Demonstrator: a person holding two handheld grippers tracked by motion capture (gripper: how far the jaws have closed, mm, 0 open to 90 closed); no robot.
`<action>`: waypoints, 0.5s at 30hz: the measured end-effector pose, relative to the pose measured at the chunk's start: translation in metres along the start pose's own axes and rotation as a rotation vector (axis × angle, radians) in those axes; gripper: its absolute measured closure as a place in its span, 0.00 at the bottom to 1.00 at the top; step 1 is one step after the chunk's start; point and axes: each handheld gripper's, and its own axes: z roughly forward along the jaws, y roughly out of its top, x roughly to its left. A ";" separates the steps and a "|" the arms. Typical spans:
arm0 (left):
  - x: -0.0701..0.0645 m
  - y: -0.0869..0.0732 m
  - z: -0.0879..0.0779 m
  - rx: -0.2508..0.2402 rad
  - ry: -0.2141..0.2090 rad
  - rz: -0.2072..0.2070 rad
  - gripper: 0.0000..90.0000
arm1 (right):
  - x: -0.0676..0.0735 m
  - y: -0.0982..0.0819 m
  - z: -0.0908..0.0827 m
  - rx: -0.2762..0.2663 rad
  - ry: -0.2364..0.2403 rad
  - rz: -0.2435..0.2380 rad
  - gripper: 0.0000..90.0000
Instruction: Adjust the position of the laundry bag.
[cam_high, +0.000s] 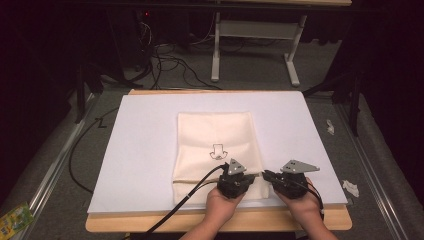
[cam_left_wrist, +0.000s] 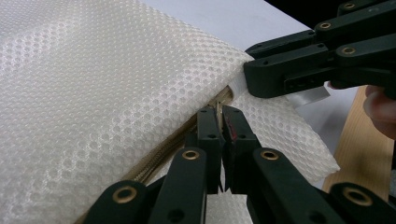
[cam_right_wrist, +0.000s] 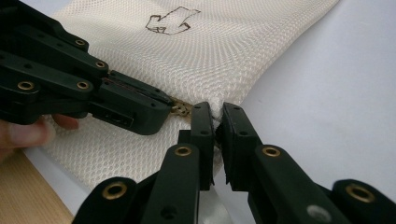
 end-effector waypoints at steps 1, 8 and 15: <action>0.000 0.000 0.000 0.001 0.000 -0.001 0.97 | 0.000 0.000 0.000 0.000 0.000 -0.001 0.95; 0.001 0.000 -0.004 -0.002 0.003 0.023 0.97 | 0.002 0.002 0.001 -0.004 0.001 -0.012 0.94; 0.003 -0.002 -0.004 0.006 -0.014 0.017 0.97 | 0.001 -0.001 0.001 0.005 0.002 -0.014 0.94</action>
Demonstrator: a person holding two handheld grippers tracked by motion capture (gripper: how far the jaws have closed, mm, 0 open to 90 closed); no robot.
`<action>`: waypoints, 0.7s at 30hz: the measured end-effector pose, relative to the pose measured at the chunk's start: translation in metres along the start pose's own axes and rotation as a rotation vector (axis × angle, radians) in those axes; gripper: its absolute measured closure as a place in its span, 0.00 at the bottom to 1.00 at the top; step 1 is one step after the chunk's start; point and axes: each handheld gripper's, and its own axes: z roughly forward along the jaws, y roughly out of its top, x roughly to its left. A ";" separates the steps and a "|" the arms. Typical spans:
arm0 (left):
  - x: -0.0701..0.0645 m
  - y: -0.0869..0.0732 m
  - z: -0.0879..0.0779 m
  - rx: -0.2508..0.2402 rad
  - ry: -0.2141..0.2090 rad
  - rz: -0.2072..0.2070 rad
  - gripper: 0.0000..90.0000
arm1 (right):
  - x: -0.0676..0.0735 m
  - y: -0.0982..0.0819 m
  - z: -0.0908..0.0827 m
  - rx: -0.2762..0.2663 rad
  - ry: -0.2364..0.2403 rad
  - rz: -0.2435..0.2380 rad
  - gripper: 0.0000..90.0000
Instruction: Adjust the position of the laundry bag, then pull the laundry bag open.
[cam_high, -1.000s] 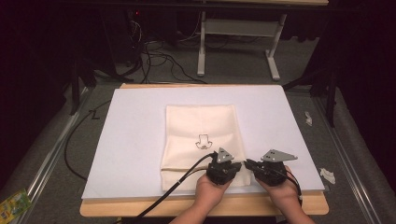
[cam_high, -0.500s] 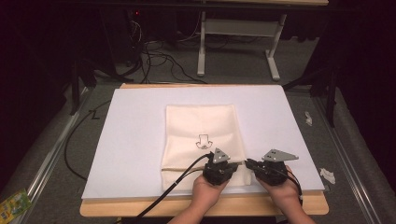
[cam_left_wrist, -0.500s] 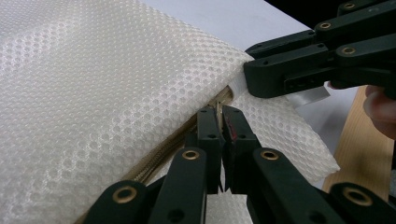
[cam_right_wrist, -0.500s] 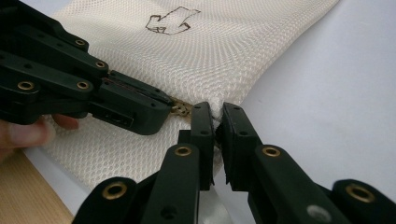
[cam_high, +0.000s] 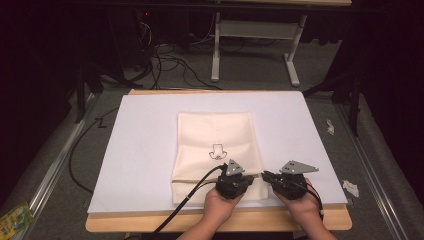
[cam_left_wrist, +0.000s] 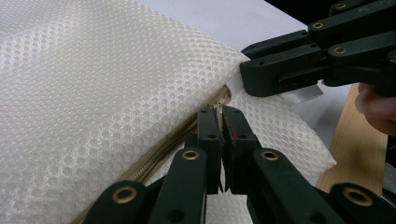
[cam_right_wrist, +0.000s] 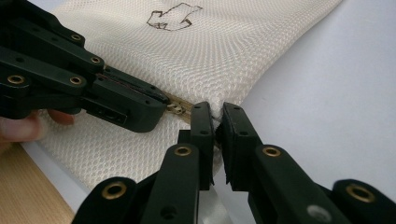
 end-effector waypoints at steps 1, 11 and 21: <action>0.000 -0.001 -0.001 -0.004 0.003 -0.005 0.97 | 0.000 0.000 0.000 0.001 0.000 0.002 0.94; 0.004 -0.001 -0.009 0.000 0.023 -0.012 0.97 | -0.004 -0.002 -0.008 -0.016 -0.014 0.006 0.94; 0.034 -0.017 -0.048 0.026 0.086 -0.015 0.97 | -0.009 -0.003 -0.008 -0.017 -0.028 0.020 0.94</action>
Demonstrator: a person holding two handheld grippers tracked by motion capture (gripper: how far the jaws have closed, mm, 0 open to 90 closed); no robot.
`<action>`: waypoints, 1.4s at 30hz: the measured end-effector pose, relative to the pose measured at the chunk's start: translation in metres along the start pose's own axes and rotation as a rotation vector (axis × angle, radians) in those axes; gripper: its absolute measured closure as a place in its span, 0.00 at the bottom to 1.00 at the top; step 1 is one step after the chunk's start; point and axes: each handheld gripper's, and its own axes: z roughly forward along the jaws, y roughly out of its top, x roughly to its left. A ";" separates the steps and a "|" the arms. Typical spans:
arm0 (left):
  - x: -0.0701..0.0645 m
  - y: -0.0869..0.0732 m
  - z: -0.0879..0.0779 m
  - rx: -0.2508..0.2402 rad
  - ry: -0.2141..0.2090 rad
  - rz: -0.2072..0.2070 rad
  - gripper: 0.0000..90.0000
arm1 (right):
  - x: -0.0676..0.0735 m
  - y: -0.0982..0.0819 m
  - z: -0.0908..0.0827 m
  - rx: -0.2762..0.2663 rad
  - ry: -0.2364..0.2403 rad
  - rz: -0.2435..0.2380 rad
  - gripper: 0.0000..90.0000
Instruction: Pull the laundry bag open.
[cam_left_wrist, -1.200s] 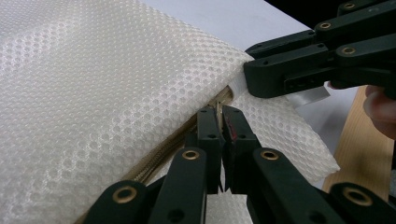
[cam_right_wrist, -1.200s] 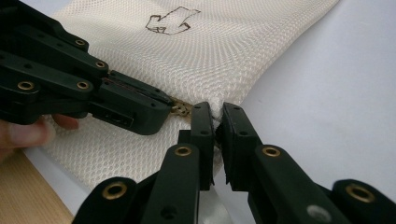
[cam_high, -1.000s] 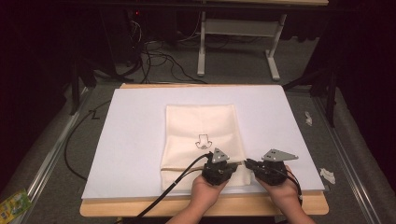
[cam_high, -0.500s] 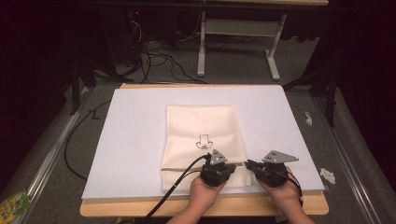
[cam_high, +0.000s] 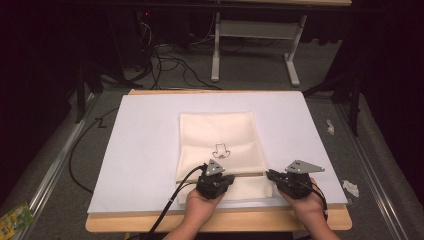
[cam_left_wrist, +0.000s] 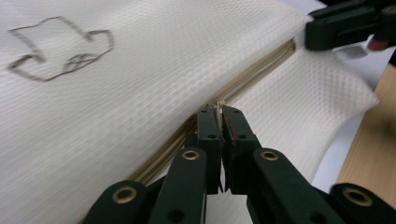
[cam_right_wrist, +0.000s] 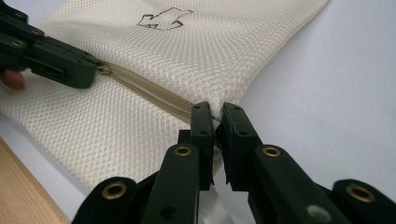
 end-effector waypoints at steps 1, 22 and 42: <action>0.004 -0.002 -0.005 0.008 0.009 0.006 0.97 | 0.000 0.000 0.000 0.000 0.001 -0.003 0.94; 0.079 -0.023 -0.081 0.054 0.106 -0.159 0.98 | -0.019 -0.004 -0.006 0.016 -0.092 0.056 0.96; 0.114 -0.042 -0.130 -0.103 0.267 0.001 0.28 | -0.051 -0.009 -0.024 -0.102 -0.119 0.130 0.37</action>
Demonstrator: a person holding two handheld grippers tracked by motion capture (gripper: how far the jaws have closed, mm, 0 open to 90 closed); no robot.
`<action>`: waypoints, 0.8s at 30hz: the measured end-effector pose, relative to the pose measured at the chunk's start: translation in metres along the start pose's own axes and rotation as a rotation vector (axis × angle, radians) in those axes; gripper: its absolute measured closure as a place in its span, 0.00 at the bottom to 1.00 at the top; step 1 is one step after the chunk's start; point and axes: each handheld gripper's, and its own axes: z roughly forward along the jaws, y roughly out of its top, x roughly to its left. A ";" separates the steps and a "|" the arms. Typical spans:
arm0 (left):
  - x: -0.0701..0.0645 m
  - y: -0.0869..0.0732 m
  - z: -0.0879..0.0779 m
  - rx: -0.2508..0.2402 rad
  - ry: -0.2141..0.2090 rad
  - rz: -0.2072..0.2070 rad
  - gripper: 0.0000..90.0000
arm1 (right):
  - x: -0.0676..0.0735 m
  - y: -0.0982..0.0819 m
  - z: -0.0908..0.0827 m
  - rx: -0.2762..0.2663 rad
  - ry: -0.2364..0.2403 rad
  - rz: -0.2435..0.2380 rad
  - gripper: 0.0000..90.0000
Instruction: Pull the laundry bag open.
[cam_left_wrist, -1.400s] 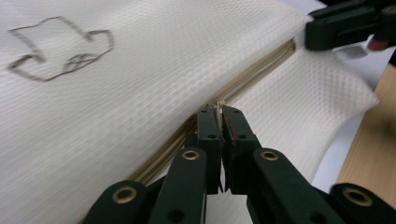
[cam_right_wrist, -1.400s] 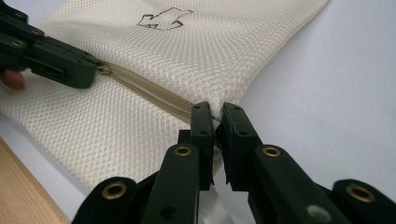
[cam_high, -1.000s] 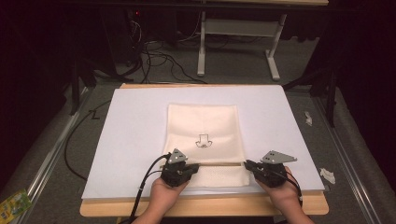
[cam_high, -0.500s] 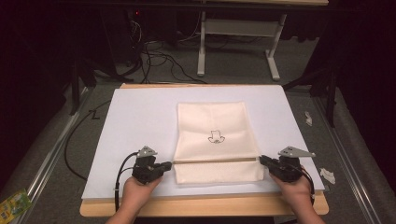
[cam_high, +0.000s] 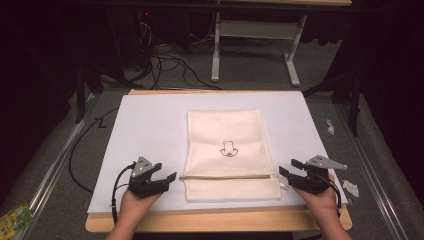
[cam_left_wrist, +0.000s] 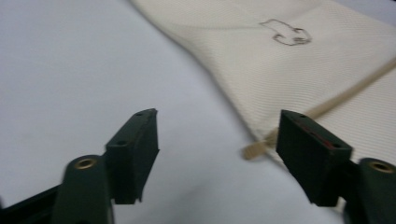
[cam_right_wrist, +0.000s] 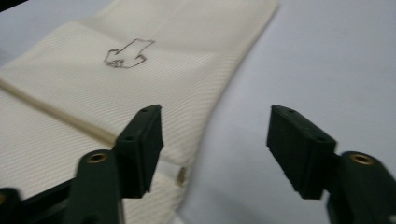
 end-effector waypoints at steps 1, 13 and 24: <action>0.006 0.000 -0.003 0.003 0.027 0.017 0.28 | 0.000 0.000 0.000 0.000 0.000 0.000 0.33; 0.050 -0.008 -0.033 0.003 0.184 -0.062 0.02 | -0.037 -0.007 -0.030 -0.084 -0.167 0.046 0.16; 0.038 -0.007 -0.025 0.030 0.166 -0.004 0.00 | -0.029 -0.006 -0.026 -0.079 -0.139 -0.003 0.13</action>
